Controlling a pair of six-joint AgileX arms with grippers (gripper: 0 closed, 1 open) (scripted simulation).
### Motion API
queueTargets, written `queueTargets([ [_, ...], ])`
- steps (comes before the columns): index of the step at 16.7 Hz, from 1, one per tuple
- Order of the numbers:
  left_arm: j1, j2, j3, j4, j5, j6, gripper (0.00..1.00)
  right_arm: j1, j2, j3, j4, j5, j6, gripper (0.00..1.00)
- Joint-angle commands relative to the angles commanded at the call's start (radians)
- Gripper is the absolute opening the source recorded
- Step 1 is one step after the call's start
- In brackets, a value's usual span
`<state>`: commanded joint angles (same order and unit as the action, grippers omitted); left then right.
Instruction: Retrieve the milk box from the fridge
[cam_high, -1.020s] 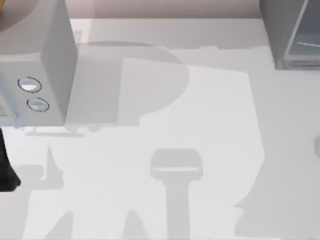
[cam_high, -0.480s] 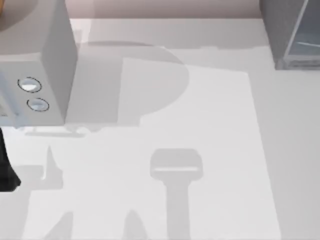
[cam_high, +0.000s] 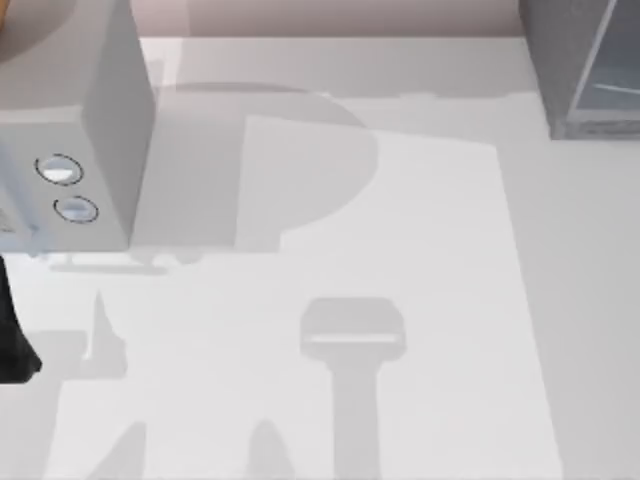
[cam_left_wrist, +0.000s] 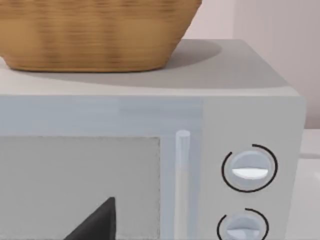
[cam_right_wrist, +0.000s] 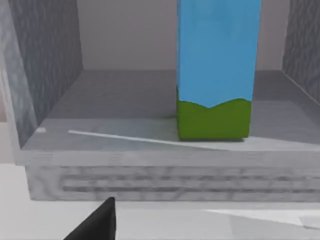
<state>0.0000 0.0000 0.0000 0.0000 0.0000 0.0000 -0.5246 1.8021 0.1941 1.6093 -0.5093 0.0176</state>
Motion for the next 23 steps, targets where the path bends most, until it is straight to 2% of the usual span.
queueTargets([
  [4, 0.000, 0.000, 0.000, 0.000, 0.000, 0.000, 1.00, 0.044, 0.091, 0.151, -0.076, 0.041, -0.003, 1.00],
  [10, 0.000, 0.000, 0.000, 0.000, 0.000, 0.000, 1.00, 0.150, 0.281, 0.614, -0.299, 0.160, -0.009, 1.00],
  [13, 0.000, 0.000, 0.000, 0.000, 0.000, 0.000, 1.00, 0.199, 0.354, 0.779, -0.406, 0.215, -0.012, 1.00],
  [23, 0.000, 0.000, 0.000, 0.000, 0.000, 0.000, 1.00, 0.229, 0.406, 0.891, -0.487, 0.250, -0.014, 1.00],
])
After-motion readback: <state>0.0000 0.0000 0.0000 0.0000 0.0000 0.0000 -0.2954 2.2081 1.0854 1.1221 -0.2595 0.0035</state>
